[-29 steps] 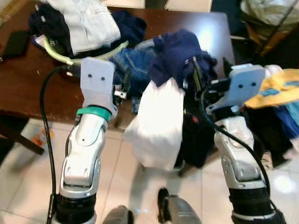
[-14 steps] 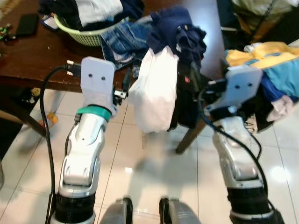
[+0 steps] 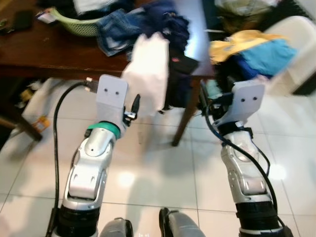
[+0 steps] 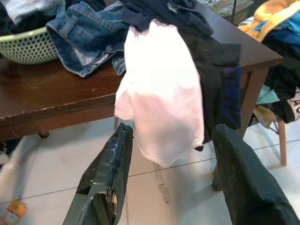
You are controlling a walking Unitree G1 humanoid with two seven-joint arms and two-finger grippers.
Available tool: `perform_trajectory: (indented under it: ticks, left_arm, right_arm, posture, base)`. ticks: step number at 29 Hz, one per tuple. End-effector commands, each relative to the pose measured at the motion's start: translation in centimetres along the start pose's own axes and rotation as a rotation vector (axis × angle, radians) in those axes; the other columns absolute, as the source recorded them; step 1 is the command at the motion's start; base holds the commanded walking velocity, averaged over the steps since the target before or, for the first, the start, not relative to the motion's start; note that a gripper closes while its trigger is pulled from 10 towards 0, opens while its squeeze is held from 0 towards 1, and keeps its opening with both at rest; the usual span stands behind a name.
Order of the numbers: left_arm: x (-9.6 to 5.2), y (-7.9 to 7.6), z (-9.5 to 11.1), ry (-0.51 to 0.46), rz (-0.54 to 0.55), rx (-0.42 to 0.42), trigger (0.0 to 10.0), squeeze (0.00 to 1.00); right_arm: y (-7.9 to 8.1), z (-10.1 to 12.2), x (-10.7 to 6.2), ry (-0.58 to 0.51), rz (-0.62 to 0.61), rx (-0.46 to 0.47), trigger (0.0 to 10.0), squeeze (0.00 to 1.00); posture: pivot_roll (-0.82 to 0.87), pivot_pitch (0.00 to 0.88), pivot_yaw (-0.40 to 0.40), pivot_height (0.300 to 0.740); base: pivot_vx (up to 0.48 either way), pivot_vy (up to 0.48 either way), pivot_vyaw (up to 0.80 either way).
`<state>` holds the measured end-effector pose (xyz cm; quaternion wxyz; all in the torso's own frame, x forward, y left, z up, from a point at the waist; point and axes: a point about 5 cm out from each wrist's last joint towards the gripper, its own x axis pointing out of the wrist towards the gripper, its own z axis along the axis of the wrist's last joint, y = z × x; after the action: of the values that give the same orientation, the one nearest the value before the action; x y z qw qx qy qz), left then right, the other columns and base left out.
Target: Hang hanger
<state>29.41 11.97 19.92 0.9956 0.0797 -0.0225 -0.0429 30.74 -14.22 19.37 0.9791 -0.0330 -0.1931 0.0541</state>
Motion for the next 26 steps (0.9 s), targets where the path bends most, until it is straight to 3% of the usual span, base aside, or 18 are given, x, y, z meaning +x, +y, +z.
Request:
perform_trajectory:
  ticks: [1, 2, 4, 9, 16, 26]
  left_arm:
    - [-0.2, -0.1, -0.9, 0.024, 0.012, 0.036, 10.0, 0.00]
    - [-0.2, -0.1, -0.9, 0.024, 0.012, 0.036, 10.0, 0.00]
    - [-0.7, -0.4, -1.2, -0.009, -0.007, 0.139, 10.0, 0.00]
    - [-1.0, -0.8, -1.6, 0.002, -0.058, 0.169, 10.0, 0.00]
    - [-0.8, -0.6, -1.8, 0.034, -0.047, 0.085, 10.0, 0.00]
    - [-0.7, -1.2, -0.9, -0.039, -0.097, 0.085, 10.0, 0.00]
  right_arm:
    - [-0.2, -0.8, -0.3, 0.028, 0.004, -0.001, 10.0, 0.00]
    - [-0.2, -0.8, -0.3, 0.028, 0.004, -0.001, 10.0, 0.00]
    - [-0.4, -1.4, -0.6, 0.051, 0.005, -0.004, 10.0, 0.00]
    - [-0.4, -2.1, -0.8, 0.074, 0.008, -0.006, 10.0, 0.00]
    - [0.3, -3.3, -1.8, 0.120, 0.021, 0.009, 10.0, 0.00]
    - [0.0, -3.2, -1.5, 0.107, 0.015, 0.010, 10.0, 0.00]
  posture:
    - [0.00, 0.082, 0.045, 0.740]
    - [0.00, 0.082, 0.045, 0.740]
    - [0.00, 0.083, 0.042, 0.740]
    - [0.00, 0.084, 0.042, 0.740]
    - [-0.01, 0.089, 0.046, 0.740]
    - [-0.01, 0.099, 0.051, 0.740]
  base:
    - [0.000, 0.000, -0.80]
    - [0.000, 0.000, -0.80]
    - [0.000, 0.000, -0.80]
    - [0.000, 0.000, -0.80]
    - [0.000, 0.000, -0.80]
    - [0.000, 0.000, -0.80]
